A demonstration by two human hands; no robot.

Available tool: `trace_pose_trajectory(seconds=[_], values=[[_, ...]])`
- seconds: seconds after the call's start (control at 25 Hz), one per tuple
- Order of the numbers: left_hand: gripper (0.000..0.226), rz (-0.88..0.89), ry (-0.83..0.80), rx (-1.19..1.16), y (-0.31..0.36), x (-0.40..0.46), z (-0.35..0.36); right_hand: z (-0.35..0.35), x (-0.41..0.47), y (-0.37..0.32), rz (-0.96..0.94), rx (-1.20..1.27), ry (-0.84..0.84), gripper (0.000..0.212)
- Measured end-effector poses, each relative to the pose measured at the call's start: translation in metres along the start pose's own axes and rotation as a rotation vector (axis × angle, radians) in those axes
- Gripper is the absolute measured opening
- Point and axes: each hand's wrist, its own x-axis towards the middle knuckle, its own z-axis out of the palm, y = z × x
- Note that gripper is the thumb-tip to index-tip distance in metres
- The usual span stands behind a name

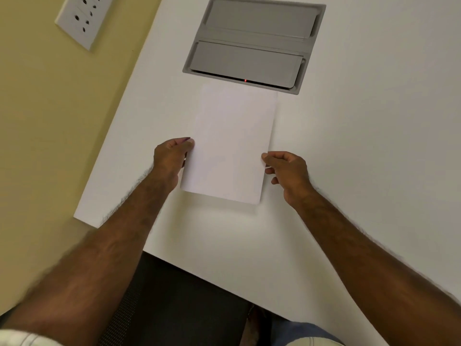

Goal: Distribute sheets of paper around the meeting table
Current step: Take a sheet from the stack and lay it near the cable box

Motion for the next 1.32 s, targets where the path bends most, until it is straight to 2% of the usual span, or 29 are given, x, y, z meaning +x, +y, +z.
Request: trace_pose_trajectory(seconds=[0.36,0.48,0.6,0.8,1.08,1.32], values=[[0.017,-0.039,0.029,0.075,-0.001,0.061,0.022,0.025,0.059,-0.008,-0.016,-0.039,0.04,0.014],[0.012,-0.042,0.047,0.082,0.001,0.072,0.026,0.032,0.069,-0.007,-0.022,-0.063,0.044,0.015],[0.008,-0.035,0.071,0.114,0.002,0.079,0.03,0.035,0.073,-0.004,-0.047,-0.13,0.062,0.011],[0.019,-0.011,0.061,0.201,-0.001,0.089,0.023,0.031,0.07,0.002,-0.109,-0.285,0.081,0.012],[0.025,0.052,0.071,0.25,-0.01,0.068,0.005,0.008,0.045,0.018,-0.104,-0.268,0.116,0.02],[0.027,0.129,0.033,0.195,-0.018,0.013,-0.01,-0.026,-0.003,0.046,-0.133,-0.285,0.147,0.016]])
